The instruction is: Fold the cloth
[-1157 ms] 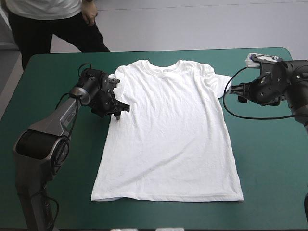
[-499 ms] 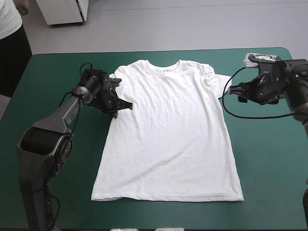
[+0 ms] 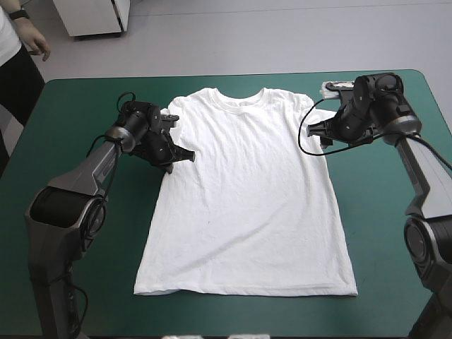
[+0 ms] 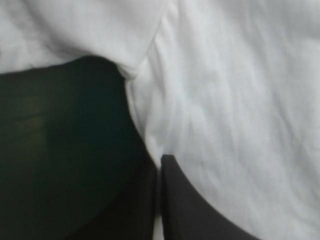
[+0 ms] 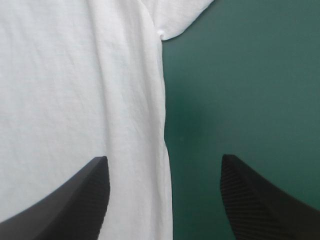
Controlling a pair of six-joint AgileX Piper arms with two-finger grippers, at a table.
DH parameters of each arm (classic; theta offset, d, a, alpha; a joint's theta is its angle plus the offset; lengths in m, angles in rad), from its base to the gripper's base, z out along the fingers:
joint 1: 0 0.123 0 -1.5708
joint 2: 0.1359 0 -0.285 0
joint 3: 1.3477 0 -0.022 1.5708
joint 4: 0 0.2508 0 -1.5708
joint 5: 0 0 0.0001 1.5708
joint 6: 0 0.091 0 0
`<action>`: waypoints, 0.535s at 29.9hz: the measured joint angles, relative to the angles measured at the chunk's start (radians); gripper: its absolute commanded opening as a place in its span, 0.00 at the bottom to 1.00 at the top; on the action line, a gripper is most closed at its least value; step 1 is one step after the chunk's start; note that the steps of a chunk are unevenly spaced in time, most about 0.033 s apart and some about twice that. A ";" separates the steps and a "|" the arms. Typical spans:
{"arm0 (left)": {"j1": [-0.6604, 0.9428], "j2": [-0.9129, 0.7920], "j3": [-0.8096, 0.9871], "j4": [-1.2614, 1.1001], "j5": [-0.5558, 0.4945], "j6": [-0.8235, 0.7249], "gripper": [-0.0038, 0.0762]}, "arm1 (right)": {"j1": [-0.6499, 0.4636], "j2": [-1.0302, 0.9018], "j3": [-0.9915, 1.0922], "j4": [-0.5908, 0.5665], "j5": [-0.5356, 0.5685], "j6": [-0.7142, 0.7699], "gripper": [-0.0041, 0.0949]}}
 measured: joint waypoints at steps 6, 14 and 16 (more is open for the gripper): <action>0.000 0.000 0.000 0.000 0.000 0.003 0.04 | 0.000 0.109 -0.020 0.027 -0.017 0.003 0.66; 0.000 0.000 0.000 0.000 0.000 0.004 0.04 | 0.000 0.215 -0.020 0.055 -0.068 0.003 0.65; 0.000 0.000 0.000 0.000 0.000 0.004 0.04 | 0.000 0.233 -0.020 0.073 -0.080 0.003 0.65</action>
